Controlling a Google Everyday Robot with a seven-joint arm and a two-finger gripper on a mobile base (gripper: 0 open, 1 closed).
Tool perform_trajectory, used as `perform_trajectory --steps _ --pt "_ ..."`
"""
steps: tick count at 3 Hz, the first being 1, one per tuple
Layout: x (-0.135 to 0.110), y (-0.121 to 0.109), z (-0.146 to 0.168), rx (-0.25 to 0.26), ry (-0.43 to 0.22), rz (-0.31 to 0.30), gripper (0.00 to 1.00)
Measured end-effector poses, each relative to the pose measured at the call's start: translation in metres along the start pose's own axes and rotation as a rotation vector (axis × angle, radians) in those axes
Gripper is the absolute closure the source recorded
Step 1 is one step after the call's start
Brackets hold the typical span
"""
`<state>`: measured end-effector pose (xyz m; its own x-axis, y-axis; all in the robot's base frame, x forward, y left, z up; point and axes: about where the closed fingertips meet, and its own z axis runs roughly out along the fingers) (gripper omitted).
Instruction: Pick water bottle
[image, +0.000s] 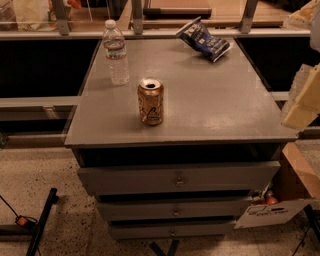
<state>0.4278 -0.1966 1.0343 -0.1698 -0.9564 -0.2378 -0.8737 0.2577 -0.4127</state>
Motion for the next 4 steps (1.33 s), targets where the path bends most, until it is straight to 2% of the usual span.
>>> perform_trajectory --steps 1,2,3,4 --pt "0.000 0.000 0.000 0.000 0.000 0.000 0.00" --pt "-0.012 -0.009 0.005 -0.014 -0.001 -0.019 0.00" --pt "-0.045 -0.034 0.028 -0.050 -0.086 -0.047 0.00" --pt "-0.092 -0.063 0.062 -0.100 -0.219 -0.053 0.00"
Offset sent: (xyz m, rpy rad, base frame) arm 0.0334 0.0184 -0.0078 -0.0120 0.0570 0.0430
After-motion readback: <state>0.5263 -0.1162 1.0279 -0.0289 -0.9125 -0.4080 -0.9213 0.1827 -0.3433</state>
